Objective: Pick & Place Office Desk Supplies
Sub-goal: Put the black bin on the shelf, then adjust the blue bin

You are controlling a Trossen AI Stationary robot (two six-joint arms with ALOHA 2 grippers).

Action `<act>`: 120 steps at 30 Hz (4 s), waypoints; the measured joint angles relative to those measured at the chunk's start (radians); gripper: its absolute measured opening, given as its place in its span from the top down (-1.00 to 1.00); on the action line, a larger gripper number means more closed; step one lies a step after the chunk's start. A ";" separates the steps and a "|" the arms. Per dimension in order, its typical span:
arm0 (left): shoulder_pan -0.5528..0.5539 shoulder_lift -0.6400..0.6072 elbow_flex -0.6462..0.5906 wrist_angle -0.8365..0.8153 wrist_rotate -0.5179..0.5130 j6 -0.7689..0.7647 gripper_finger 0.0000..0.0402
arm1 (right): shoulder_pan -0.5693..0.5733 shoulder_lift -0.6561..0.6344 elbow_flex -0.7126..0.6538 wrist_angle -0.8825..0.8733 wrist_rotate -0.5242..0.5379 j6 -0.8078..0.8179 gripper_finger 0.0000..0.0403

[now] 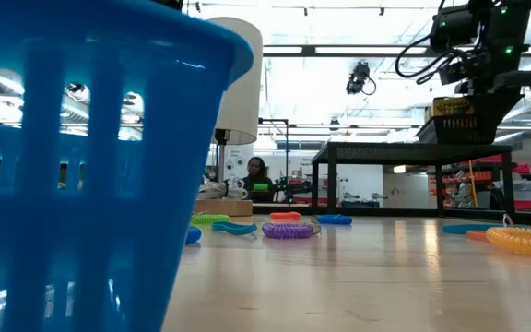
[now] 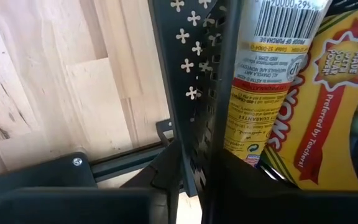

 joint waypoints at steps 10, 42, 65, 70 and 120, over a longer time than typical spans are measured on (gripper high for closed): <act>0.000 0.000 0.000 0.005 0.000 0.010 0.74 | 0.001 0.000 0.001 0.002 0.001 0.030 0.32; 0.012 0.000 0.000 0.008 0.004 0.018 0.74 | 0.002 -0.002 0.058 -0.020 0.000 0.064 -0.04; 0.013 0.000 0.000 0.008 0.020 0.018 0.74 | 0.324 -0.001 0.120 0.080 -0.128 0.308 -0.03; 0.013 0.000 0.000 0.008 0.014 0.018 0.74 | 0.504 0.025 0.120 0.183 -0.129 0.382 -0.03; 0.053 0.000 0.000 -0.199 -0.222 -0.199 0.74 | 1.200 0.835 0.241 1.385 -0.359 0.508 0.94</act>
